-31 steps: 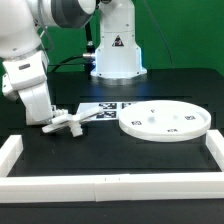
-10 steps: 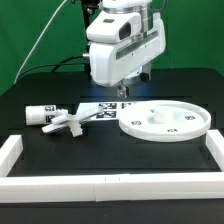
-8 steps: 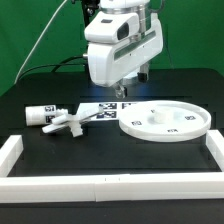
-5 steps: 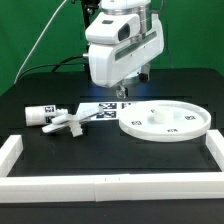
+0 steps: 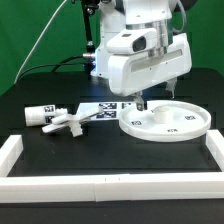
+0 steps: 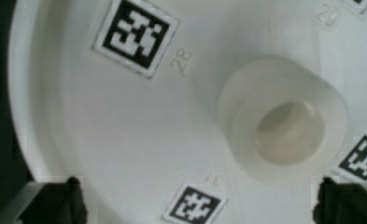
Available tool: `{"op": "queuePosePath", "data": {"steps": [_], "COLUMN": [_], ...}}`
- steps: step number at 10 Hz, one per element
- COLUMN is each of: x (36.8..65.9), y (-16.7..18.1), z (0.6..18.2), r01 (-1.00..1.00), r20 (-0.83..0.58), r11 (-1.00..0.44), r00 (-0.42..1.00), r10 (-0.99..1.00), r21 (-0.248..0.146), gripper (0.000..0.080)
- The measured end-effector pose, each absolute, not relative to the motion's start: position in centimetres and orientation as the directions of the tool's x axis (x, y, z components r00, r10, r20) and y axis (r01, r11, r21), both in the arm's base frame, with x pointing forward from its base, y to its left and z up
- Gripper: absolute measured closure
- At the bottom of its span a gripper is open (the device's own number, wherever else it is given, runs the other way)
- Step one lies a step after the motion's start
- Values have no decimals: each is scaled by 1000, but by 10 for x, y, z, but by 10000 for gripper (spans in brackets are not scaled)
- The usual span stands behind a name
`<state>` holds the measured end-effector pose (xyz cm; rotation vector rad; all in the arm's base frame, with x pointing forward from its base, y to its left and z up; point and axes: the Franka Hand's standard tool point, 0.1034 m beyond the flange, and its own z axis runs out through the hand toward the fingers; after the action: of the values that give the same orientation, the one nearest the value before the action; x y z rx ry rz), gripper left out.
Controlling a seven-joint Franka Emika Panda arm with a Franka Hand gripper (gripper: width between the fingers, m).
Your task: Assemble round table
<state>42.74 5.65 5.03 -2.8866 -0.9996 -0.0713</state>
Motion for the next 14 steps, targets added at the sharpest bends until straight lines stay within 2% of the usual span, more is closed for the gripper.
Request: {"op": "queuePosePath", "data": {"steps": [2,4,6,9,11,12,13,14], "x": [426,412,403,398,400,400,400,401], "y": [59,78,88,86,87,87,87,87], "z": [50,44,30,10,7,7,7,8], "r01": [613,595,599,598,596,596,596,596], "r20": [70,58,84,95,116,116,115,119], "r11": [-787,-800,-798,-798,-799,-799,-800,-800], "r00": [790,804,801,801,801,801,801,801], "r10": [609,592,593,591,587,587,587,587], "r21": [-68,-79,-73,-82,-73,-73,-73,-70], "gripper": [150,150,150,150,150,278,278,393]}}
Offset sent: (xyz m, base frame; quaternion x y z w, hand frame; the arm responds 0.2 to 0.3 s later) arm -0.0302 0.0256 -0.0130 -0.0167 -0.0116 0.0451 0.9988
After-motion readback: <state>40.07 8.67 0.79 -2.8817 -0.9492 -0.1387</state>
